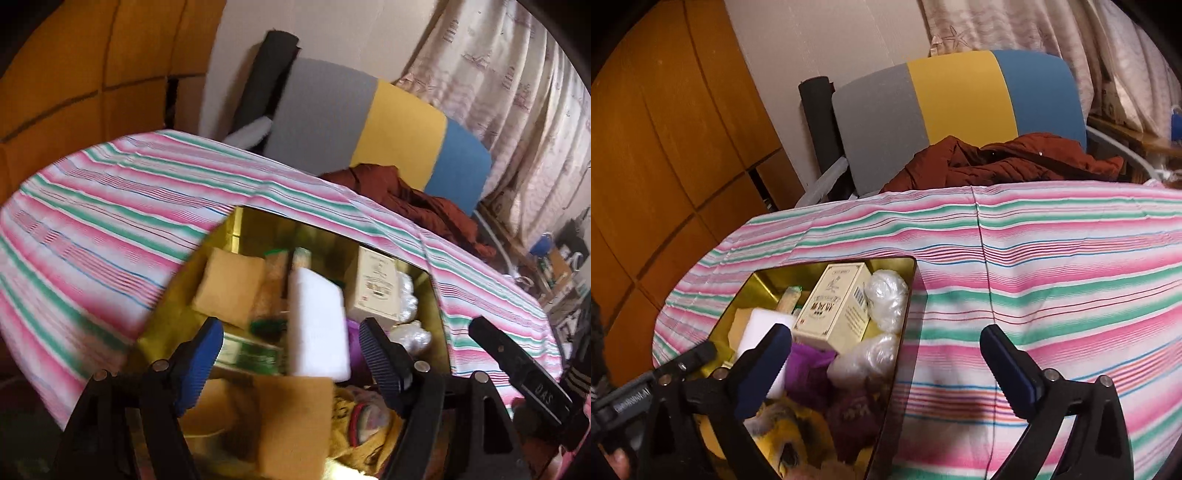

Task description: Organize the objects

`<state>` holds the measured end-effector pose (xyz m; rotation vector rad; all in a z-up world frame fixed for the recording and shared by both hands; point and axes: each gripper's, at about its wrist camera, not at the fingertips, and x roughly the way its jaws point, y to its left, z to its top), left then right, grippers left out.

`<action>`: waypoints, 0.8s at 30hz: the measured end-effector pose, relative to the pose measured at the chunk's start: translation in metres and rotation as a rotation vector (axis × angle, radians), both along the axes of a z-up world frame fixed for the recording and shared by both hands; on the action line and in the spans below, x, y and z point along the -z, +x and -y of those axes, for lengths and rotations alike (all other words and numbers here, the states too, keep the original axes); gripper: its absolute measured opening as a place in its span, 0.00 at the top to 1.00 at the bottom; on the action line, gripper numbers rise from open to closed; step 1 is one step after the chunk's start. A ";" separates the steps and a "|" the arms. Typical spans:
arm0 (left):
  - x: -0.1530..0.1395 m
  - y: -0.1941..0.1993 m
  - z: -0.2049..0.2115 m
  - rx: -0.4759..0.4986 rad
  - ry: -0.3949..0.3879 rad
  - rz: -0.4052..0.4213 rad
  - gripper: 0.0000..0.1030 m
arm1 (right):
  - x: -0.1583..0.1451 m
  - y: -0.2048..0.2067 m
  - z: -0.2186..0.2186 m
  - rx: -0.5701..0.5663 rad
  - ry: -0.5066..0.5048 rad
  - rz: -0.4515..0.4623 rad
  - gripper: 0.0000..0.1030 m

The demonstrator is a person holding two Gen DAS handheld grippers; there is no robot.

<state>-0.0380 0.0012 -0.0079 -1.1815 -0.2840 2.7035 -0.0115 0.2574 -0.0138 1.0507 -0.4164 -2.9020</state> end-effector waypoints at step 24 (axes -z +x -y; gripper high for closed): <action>-0.041 0.044 0.012 -0.147 -0.255 -0.077 0.25 | -0.019 0.022 0.071 0.046 0.214 0.160 0.00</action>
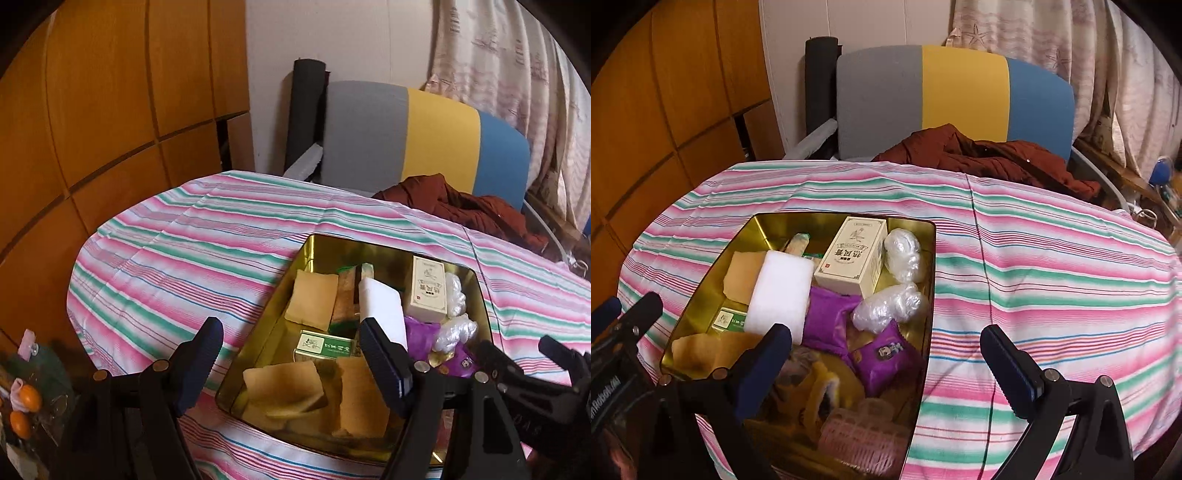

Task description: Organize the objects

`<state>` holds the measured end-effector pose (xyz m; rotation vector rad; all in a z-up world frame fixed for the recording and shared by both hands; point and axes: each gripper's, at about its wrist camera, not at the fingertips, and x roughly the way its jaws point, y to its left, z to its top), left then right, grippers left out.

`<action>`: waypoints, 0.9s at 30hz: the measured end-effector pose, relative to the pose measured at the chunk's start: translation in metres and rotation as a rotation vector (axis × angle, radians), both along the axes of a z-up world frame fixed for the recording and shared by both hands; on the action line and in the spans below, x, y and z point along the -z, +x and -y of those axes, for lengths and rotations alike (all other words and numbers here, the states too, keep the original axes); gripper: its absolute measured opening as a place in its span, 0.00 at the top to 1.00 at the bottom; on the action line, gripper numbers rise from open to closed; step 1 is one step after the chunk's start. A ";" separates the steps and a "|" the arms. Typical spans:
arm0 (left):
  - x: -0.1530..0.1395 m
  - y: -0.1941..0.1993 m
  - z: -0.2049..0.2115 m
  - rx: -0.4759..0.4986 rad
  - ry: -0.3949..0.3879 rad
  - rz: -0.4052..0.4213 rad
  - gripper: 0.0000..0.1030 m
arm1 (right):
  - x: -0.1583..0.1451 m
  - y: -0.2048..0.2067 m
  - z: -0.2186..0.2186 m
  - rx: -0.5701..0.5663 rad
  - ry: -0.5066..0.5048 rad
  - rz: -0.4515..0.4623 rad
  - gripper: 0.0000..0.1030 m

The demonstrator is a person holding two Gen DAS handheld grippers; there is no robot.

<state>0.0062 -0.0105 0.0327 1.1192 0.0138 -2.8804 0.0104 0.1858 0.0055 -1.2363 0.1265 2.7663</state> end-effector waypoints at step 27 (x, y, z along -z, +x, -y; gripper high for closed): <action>0.006 0.003 -0.014 0.010 -0.087 0.087 0.31 | -0.006 0.002 0.003 0.026 0.032 0.000 0.00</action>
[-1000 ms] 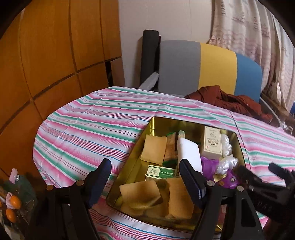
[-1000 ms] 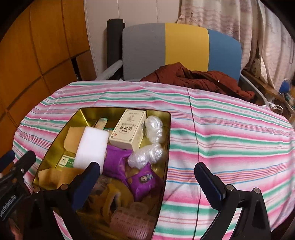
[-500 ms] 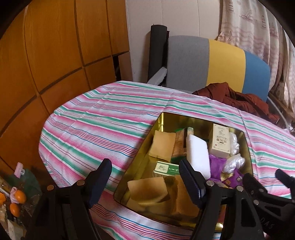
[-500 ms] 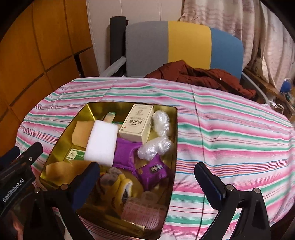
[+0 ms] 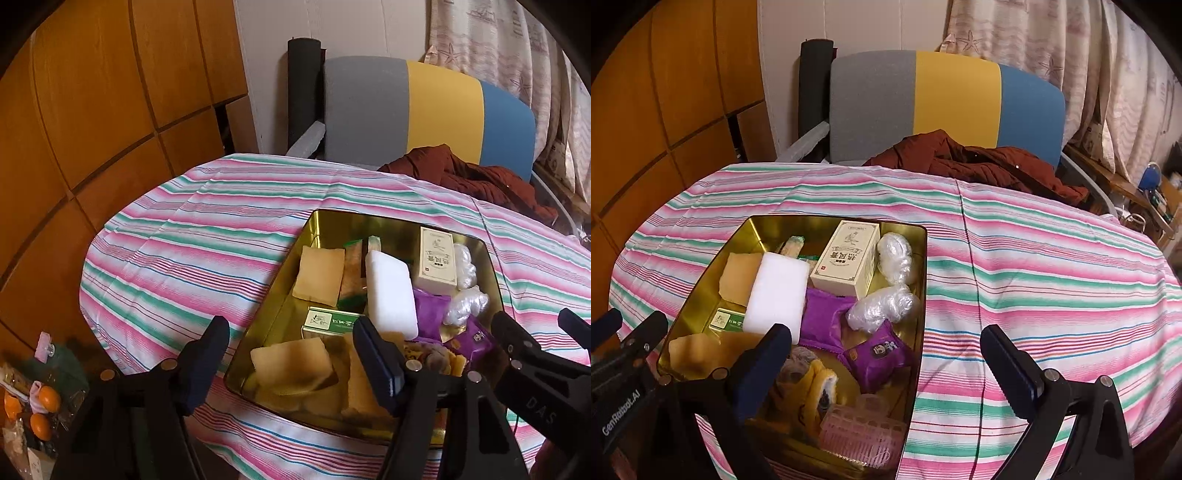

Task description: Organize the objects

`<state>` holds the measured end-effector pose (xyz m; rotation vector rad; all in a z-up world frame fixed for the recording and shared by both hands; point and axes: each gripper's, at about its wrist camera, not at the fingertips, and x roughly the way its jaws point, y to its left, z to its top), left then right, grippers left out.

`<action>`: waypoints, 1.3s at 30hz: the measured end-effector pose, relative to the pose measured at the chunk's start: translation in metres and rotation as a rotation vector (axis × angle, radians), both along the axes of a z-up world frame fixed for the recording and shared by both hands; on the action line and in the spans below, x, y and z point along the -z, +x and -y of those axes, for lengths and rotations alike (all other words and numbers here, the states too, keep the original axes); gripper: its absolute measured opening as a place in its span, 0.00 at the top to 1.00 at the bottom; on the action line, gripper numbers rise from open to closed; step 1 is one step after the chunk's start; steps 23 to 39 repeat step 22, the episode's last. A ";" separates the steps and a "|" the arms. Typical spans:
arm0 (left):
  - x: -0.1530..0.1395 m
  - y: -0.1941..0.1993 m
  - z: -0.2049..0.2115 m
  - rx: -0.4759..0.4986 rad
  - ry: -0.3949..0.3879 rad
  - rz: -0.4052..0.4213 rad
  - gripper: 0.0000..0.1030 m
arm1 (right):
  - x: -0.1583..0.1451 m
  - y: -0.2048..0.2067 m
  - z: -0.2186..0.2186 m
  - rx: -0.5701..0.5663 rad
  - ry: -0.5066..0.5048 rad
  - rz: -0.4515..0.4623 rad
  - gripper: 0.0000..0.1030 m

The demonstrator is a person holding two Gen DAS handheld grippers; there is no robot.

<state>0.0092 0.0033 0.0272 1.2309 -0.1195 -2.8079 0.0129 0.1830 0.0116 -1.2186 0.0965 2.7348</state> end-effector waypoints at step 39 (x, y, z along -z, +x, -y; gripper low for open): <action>0.005 0.001 -0.007 0.031 0.016 0.009 0.39 | 0.004 0.000 -0.002 0.000 -0.016 0.007 0.00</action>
